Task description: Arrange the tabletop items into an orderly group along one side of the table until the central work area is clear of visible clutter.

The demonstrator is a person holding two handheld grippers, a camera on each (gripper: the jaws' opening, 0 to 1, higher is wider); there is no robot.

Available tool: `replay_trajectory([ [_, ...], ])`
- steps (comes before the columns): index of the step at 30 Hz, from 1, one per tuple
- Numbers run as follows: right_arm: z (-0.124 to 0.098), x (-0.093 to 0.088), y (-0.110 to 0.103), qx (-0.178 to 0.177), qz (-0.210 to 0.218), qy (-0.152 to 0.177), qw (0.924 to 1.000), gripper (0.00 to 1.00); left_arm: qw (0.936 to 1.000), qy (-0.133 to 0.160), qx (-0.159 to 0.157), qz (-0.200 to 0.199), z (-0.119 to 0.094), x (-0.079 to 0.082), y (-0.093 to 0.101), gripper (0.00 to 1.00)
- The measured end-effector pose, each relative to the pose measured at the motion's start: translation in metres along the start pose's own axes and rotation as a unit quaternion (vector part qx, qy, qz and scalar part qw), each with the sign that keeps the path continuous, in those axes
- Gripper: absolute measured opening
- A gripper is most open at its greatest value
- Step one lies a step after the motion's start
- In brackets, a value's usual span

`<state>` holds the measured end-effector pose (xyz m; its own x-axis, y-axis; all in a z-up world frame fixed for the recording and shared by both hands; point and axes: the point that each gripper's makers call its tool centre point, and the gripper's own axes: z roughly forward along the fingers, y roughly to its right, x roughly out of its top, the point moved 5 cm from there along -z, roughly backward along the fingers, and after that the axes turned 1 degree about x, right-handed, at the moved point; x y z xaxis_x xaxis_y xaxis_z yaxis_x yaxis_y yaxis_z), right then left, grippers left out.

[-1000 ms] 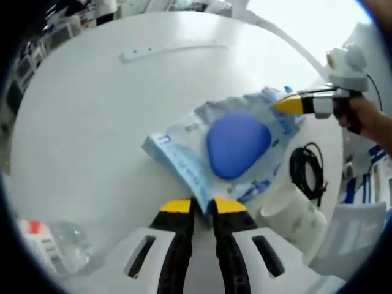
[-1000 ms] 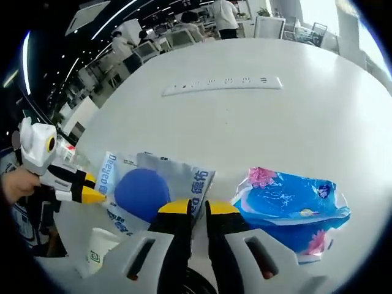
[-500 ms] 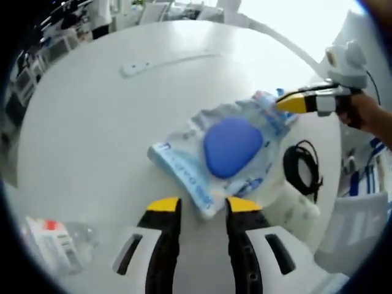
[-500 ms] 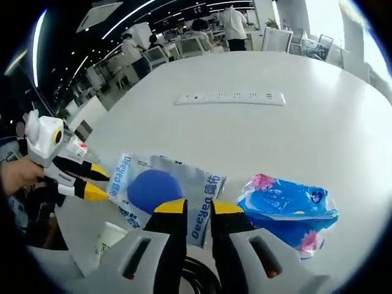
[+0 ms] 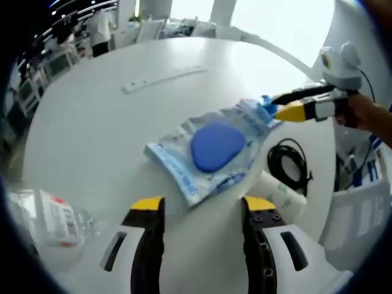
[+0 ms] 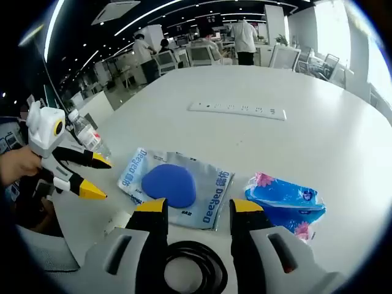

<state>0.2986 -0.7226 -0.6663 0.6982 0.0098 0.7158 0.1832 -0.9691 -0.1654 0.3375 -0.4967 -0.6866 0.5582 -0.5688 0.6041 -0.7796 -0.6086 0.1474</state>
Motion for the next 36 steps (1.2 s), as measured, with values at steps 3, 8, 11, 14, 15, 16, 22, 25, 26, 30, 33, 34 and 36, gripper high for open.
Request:
replay_trajectory([
  [3, -0.007, -0.003, -0.003, -0.003, -0.004, 0.005, 1.0, 0.44, 0.9998, 0.016, 0.004, 0.008, -0.006, 0.001, 0.004, 0.54],
  [8, -0.021, -0.012, -0.008, -0.015, -0.036, 0.006, 0.9992, 0.5, 0.9987, 0.039, 0.015, 0.028, -0.013, 0.0, 0.011, 0.62],
  [11, -0.031, -0.018, -0.011, -0.02, -0.054, 0.01, 0.9983, 0.53, 0.9976, 0.055, 0.017, 0.037, -0.018, 0.0, 0.02, 0.68],
  [14, -0.04, -0.022, -0.012, -0.025, -0.063, 0.016, 0.9976, 0.55, 0.9958, 0.076, 0.018, 0.048, -0.022, 0.0, 0.029, 0.73],
  [15, -0.042, -0.022, -0.013, -0.026, -0.064, 0.017, 0.9975, 0.55, 0.9957, 0.077, 0.017, 0.048, -0.022, -0.001, 0.03, 0.74],
  [16, -0.047, -0.024, -0.014, -0.031, -0.075, 0.025, 0.9964, 0.56, 0.9946, 0.088, 0.012, 0.052, -0.025, -0.001, 0.036, 0.75],
  [22, -0.059, -0.031, -0.02, -0.04, -0.102, 0.037, 0.9933, 0.65, 0.9913, 0.105, 0.015, 0.078, -0.035, -0.009, 0.049, 0.85],
  [25, -0.062, -0.034, -0.022, -0.042, -0.112, 0.036, 0.9921, 0.69, 0.9904, 0.109, 0.016, 0.083, -0.036, -0.01, 0.051, 0.89],
  [26, -0.067, -0.037, -0.026, -0.042, -0.123, 0.042, 0.9906, 0.72, 0.9897, 0.113, 0.018, 0.086, -0.038, -0.013, 0.054, 0.91],
  [30, -0.078, -0.044, -0.028, -0.051, -0.126, 0.047, 0.9896, 0.81, 0.9876, 0.123, 0.02, 0.096, -0.042, -0.016, 0.059, 0.95],
  [33, -0.084, -0.052, -0.029, -0.055, -0.124, 0.049, 0.9895, 0.87, 0.9855, 0.131, 0.025, 0.105, -0.045, -0.019, 0.063, 0.99],
  [34, -0.086, -0.055, -0.031, -0.053, -0.123, 0.055, 0.9895, 0.87, 0.9856, 0.13, 0.027, 0.105, -0.046, -0.021, 0.065, 0.99],
  [36, -0.089, -0.062, -0.032, -0.047, -0.113, 0.055, 0.991, 0.88, 0.9856, 0.133, 0.023, 0.103, -0.048, -0.025, 0.068, 1.0],
])
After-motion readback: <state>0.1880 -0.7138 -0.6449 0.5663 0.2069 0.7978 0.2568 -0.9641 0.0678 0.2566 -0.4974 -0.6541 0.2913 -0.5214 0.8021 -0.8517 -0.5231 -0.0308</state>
